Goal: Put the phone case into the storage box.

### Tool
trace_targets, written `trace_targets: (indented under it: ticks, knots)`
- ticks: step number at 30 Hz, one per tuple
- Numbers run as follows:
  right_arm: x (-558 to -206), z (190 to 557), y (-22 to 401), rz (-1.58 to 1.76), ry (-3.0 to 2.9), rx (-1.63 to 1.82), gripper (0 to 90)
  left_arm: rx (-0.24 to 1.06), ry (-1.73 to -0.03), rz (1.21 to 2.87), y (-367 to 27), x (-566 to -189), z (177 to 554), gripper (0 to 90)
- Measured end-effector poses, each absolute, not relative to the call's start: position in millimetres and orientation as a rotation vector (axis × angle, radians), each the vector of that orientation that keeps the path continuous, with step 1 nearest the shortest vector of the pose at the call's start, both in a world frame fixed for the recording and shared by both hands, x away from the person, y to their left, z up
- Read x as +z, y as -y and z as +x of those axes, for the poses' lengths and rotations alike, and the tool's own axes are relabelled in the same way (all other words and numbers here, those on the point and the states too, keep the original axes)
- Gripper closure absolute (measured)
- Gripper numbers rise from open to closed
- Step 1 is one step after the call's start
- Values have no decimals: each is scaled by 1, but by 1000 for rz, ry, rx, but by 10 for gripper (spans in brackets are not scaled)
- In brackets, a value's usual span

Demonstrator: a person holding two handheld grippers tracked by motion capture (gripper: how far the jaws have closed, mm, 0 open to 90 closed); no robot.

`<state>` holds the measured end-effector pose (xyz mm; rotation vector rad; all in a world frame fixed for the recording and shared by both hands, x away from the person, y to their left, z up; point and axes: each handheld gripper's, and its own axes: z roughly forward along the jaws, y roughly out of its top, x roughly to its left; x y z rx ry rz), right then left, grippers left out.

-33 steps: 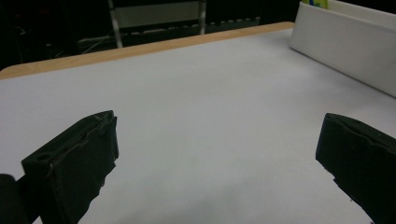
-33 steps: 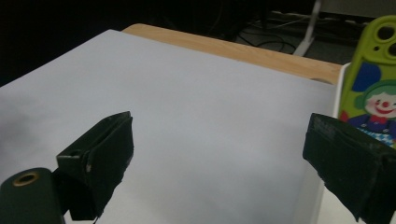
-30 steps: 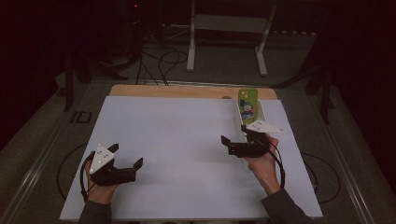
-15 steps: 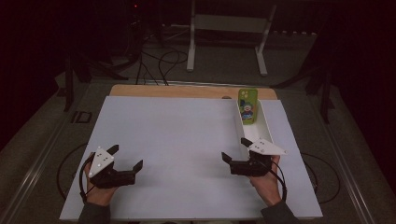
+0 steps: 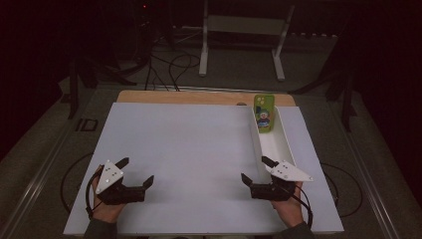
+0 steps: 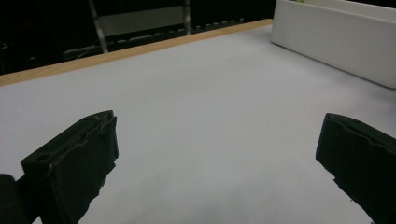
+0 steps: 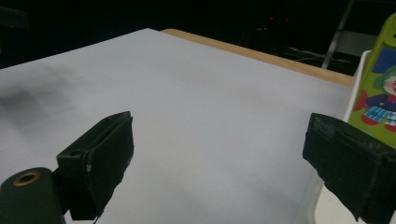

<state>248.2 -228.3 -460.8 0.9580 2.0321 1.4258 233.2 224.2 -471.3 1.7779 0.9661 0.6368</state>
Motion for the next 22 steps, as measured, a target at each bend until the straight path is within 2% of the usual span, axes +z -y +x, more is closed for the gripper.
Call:
trace_targets:
  ticks: [22]
  knots:
    - [-468, 243, 227, 897, -2029, 1438, 85, 632, -951, 1794, -221, -476, 232, 0]
